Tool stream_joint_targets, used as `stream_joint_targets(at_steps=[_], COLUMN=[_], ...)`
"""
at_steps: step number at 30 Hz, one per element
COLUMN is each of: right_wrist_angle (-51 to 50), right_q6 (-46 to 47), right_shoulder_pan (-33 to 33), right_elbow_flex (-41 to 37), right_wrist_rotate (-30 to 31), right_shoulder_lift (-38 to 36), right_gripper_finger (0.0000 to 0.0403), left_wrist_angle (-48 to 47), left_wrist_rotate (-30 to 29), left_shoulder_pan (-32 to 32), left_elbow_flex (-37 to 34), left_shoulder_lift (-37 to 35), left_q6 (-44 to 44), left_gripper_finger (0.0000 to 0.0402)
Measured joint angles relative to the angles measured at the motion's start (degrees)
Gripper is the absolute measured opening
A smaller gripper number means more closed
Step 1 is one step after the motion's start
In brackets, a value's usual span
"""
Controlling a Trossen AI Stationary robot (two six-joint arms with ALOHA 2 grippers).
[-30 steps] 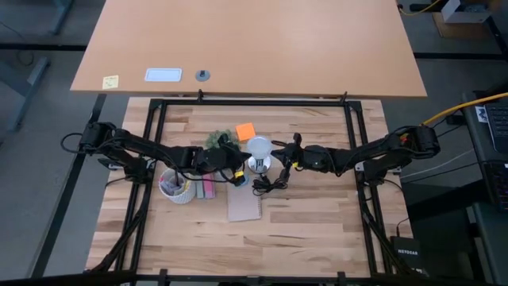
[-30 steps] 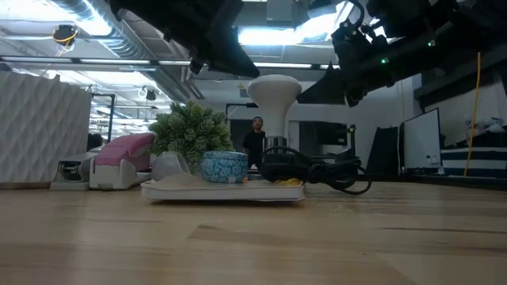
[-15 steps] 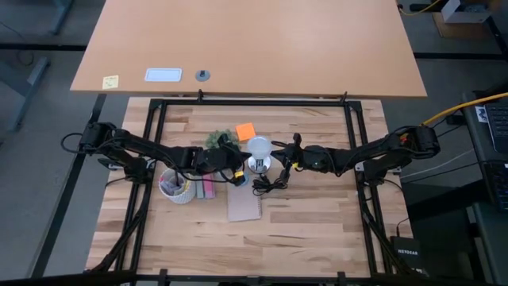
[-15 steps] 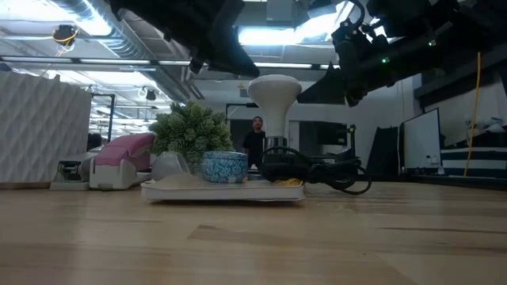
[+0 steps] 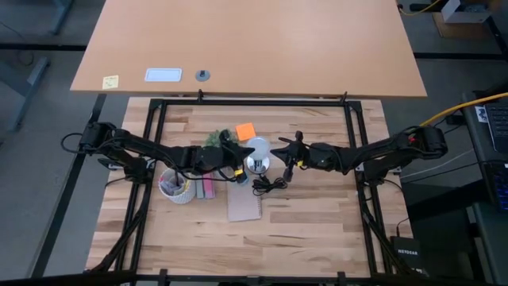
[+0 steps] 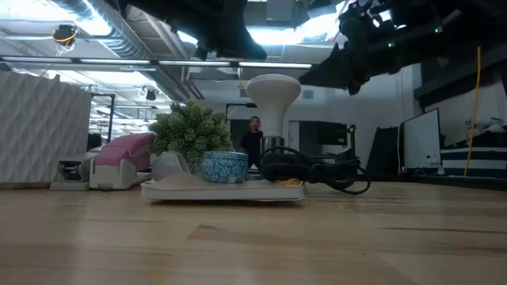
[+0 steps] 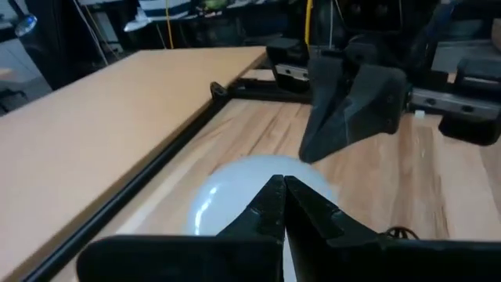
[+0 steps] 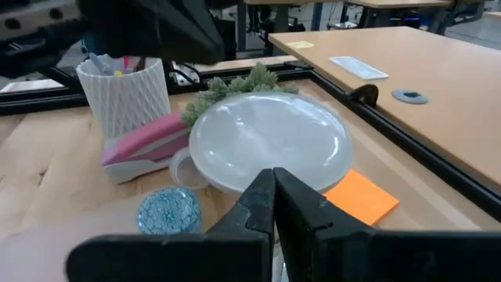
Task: Screw lightbulb
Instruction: Remove the lightbulb from the silver lamp socket
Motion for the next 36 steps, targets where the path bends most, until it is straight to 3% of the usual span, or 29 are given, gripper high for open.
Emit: stream_joint_targets(at_steps=[10, 15, 22, 30, 36], right_wrist_angle=[-2.33, -1.92, -1.88, -1.81, -1.79], right_q6=[0.11, 0.16, 0.61, 0.61, 0.59], right_shoulder_pan=[0.0, 0.01, 0.02, 0.02, 0.02], right_elbow_flex=[0.02, 0.02, 0.02, 0.02, 0.02], right_wrist_rotate=[-5.27, -9.69, -10.07, -10.07, -10.07], right_shoulder_lift=[-1.29, -1.29, -1.27, -1.27, -1.27], right_gripper_finger=[0.0012, 0.0012, 0.0012, 0.0012, 0.0012], left_wrist_angle=[0.08, 0.06, -3.46, -8.08, -8.04], left_wrist_rotate=[-6.85, -7.24, -0.21, 0.45, 5.12], left_shoulder_pan=[0.85, 3.95, 7.92, 9.07, 9.03], left_elbow_flex=[0.0, 0.0, 0.0, 0.0, 0.0], left_shoulder_lift=[-0.02, -0.02, -0.02, -0.02, -0.02], left_q6=[3.86, 5.42, 3.65, 1.09, 0.95], left_gripper_finger=[0.0, 0.0, 0.0, 0.0, 0.0])
